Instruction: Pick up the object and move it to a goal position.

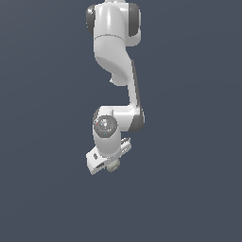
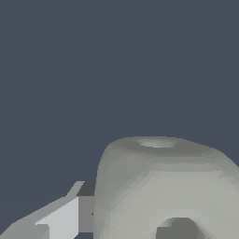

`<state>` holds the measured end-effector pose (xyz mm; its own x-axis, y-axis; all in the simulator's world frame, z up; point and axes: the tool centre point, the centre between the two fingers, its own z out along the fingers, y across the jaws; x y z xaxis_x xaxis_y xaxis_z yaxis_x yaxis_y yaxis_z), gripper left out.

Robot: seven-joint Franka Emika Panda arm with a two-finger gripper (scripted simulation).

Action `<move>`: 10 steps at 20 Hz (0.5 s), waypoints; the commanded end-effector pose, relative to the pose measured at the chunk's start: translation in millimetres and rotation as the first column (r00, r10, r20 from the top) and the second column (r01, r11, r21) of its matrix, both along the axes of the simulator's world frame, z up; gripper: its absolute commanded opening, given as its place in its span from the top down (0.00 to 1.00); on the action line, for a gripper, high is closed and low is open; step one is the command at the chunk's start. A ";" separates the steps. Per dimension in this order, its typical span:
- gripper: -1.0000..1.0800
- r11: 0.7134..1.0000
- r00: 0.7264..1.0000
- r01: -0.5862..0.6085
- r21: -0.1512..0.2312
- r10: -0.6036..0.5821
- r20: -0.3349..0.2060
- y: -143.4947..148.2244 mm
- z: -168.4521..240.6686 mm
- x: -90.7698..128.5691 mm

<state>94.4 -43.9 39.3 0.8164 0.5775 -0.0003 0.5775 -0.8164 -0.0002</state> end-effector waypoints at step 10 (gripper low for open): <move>1.00 1.000 1.000 0.000 0.000 0.000 0.000 -8.3 6.4 -11.7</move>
